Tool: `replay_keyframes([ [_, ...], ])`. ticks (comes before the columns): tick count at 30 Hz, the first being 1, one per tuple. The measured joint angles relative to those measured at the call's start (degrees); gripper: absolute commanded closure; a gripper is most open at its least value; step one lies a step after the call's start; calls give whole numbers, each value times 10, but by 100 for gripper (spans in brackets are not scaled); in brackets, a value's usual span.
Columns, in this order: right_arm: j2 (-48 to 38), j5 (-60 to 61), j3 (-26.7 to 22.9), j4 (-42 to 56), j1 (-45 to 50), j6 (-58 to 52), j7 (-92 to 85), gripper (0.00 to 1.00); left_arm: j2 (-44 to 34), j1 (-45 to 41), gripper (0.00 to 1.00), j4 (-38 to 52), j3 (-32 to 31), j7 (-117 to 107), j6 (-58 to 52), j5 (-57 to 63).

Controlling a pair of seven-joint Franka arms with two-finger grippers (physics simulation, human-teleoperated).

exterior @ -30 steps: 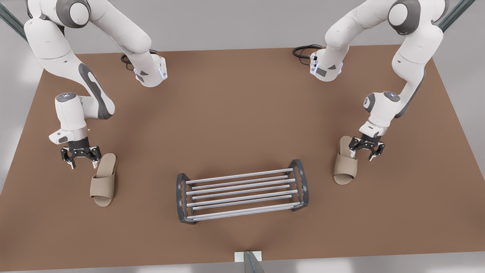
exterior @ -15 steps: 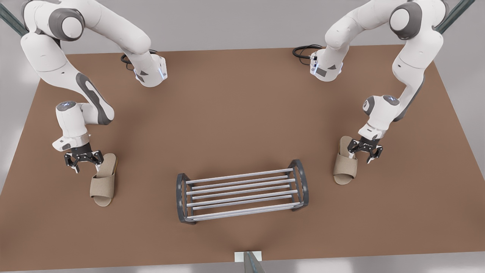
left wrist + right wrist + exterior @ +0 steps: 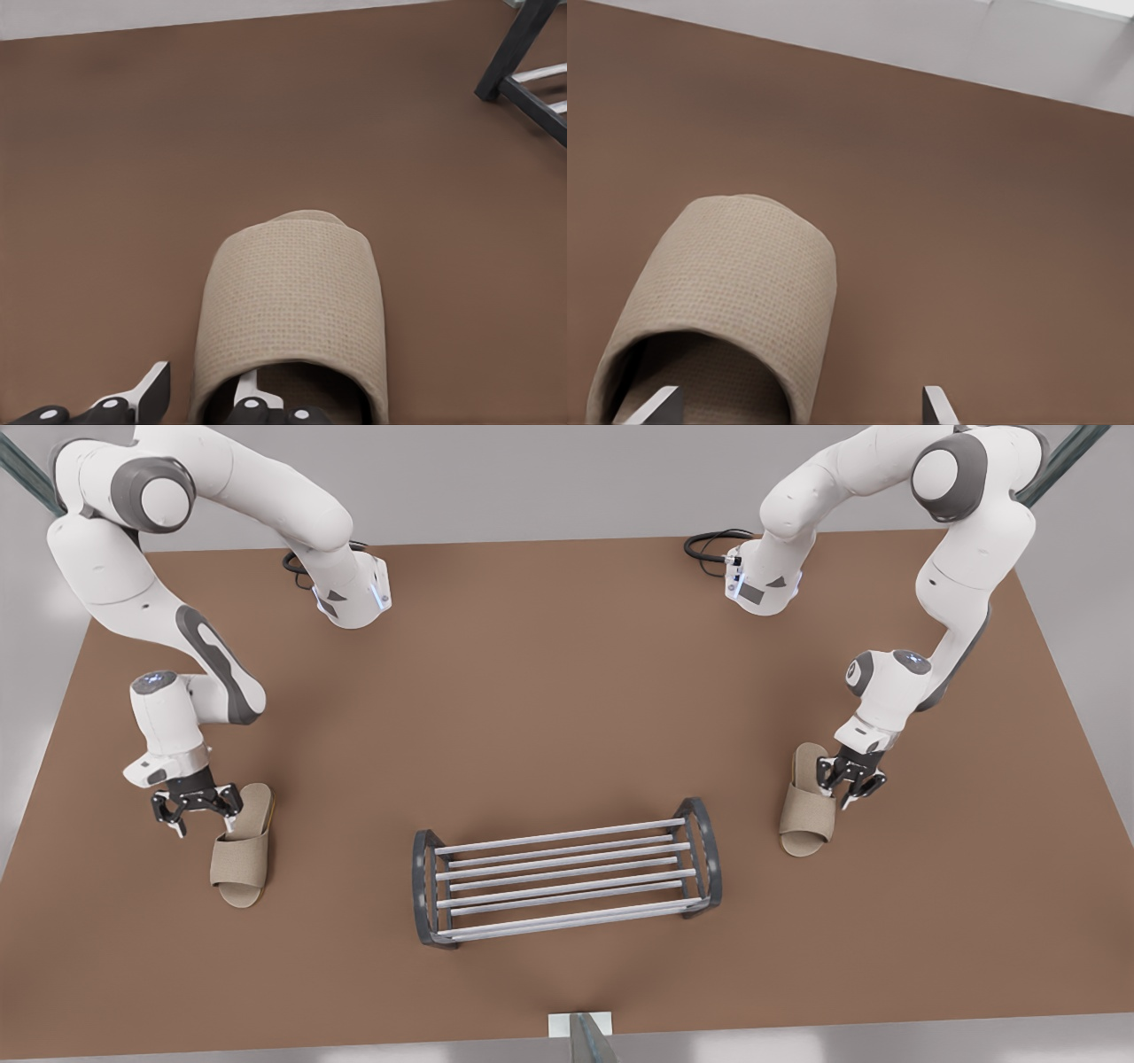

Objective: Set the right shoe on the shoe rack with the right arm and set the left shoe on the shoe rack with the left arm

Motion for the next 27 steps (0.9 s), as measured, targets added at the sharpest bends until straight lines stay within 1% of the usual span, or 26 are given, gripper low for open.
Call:
replay_keyframes([
  [2,8,0,0,4,0,0,-1,0,0,1,58,0,0,0,0,0],
  [4,16,0,0,8,1,0,-2,0,0,1,59,0,0,0,0,-1],
  [8,19,0,1,10,2,0,-3,0,1,2,68,5,0,0,0,-1],
  [10,24,0,0,12,2,0,-4,0,2,2,70,8,0,0,0,-1],
  [12,32,0,0,17,2,0,-4,0,3,2,79,12,0,0,0,-1],
  [17,49,0,1,26,3,0,-5,0,2,2,79,17,-2,1,0,-3],
  [21,50,2,5,26,5,0,-5,0,-2,2,79,38,-12,-5,0,-2],
  [24,51,3,8,25,5,0,-5,0,-3,-1,79,62,-29,-15,-3,-2],
  [27,53,3,9,25,8,0,-4,0,-27,3,79,97,-72,-33,-31,-2],
])
